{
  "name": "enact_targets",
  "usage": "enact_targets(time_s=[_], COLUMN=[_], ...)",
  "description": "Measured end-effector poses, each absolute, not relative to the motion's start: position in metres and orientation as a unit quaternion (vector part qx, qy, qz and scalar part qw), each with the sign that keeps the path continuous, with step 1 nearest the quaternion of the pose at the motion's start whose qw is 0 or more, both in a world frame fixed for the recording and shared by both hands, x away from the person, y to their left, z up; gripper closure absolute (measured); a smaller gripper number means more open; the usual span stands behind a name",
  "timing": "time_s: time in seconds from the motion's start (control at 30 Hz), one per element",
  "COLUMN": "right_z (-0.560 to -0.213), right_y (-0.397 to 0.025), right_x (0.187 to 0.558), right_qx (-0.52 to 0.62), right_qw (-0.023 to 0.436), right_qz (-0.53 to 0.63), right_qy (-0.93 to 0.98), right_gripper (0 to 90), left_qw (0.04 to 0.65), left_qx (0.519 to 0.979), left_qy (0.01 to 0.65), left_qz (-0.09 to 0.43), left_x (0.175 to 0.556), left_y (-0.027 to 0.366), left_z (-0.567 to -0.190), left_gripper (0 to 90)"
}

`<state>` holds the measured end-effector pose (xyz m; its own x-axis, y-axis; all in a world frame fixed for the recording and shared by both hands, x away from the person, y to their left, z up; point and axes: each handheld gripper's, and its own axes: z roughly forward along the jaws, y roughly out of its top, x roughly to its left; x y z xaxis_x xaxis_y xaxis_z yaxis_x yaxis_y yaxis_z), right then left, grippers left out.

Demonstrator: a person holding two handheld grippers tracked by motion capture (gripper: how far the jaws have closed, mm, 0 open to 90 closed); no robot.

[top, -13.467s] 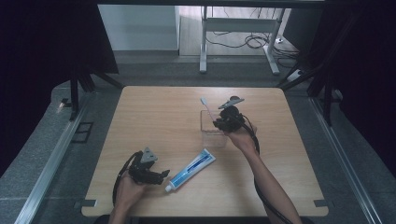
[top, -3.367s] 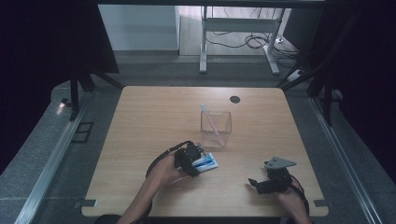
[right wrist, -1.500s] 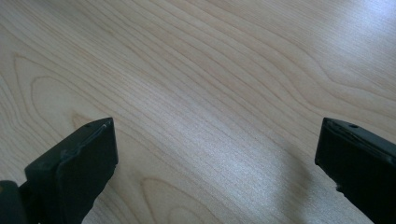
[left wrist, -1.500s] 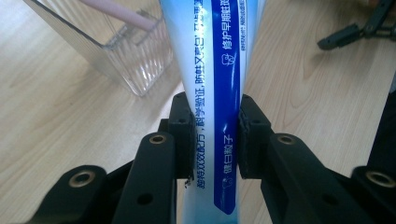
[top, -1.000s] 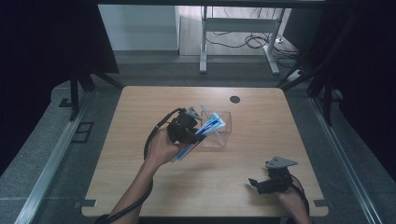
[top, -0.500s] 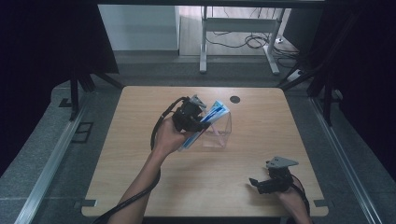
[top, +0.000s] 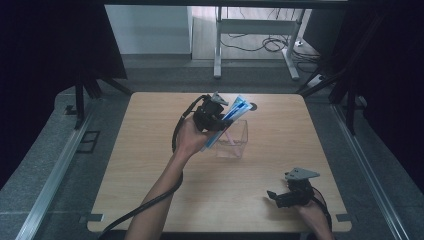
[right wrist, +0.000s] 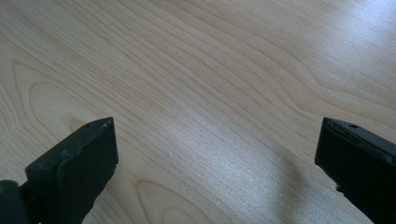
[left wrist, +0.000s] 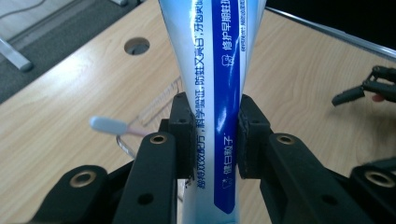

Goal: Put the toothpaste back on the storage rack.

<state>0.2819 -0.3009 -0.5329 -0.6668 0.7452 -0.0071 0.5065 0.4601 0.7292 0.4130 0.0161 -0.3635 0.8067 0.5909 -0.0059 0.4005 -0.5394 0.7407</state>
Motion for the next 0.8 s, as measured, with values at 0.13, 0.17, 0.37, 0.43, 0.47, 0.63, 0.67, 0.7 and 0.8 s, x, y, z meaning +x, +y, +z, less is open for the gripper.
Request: enact_targets(time_s=[0.13,0.17,0.37,0.43,0.47,0.63,0.67,0.7,0.8], right_z=[-0.533,-0.533,-0.533,-0.533,-0.533,-0.533,-0.533,-0.533,-0.533], right_y=[-0.301,-0.301,-0.301,-0.301,-0.301,-0.301,-0.301,-0.301,-0.301], right_x=[0.282,0.282,0.282,0.282,0.282,0.282,0.282,0.282,0.282], right_qx=[0.372,0.373,0.371,0.371,0.371,0.371,0.371,0.370,0.371], right_qw=[0.164,0.164,0.164,0.164,0.164,0.162,0.162,0.161,0.161], right_qz=[0.362,0.362,0.362,0.362,0.362,0.363,0.363,0.363,0.363], right_qy=[0.838,0.838,0.839,0.839,0.839,0.839,0.839,0.840,0.839], right_gripper=[0.0,0.0,0.0,0.0,0.0,0.0,0.0,0.0,0.0], left_qw=[0.394,0.395,0.402,0.408,0.409,0.418,0.420,0.421,0.424], left_qx=[0.864,0.864,0.860,0.856,0.857,0.850,0.848,0.847,0.845], left_qy=[0.285,0.283,0.281,0.282,0.280,0.285,0.286,0.287,0.288], left_qz=[0.131,0.134,0.140,0.141,0.142,0.149,0.150,0.150,0.155], left_x=[0.418,0.420,0.429,0.431,0.433,0.440,0.441,0.443,0.446], left_y=[0.011,0.009,-0.001,-0.004,-0.005,-0.010,-0.011,-0.012,-0.015], left_z=[-0.363,-0.362,-0.360,-0.360,-0.360,-0.364,-0.365,-0.365,-0.368], left_gripper=[72.2,72.2,72.3,72.3,72.3,72.4,72.4,72.4,72.3])
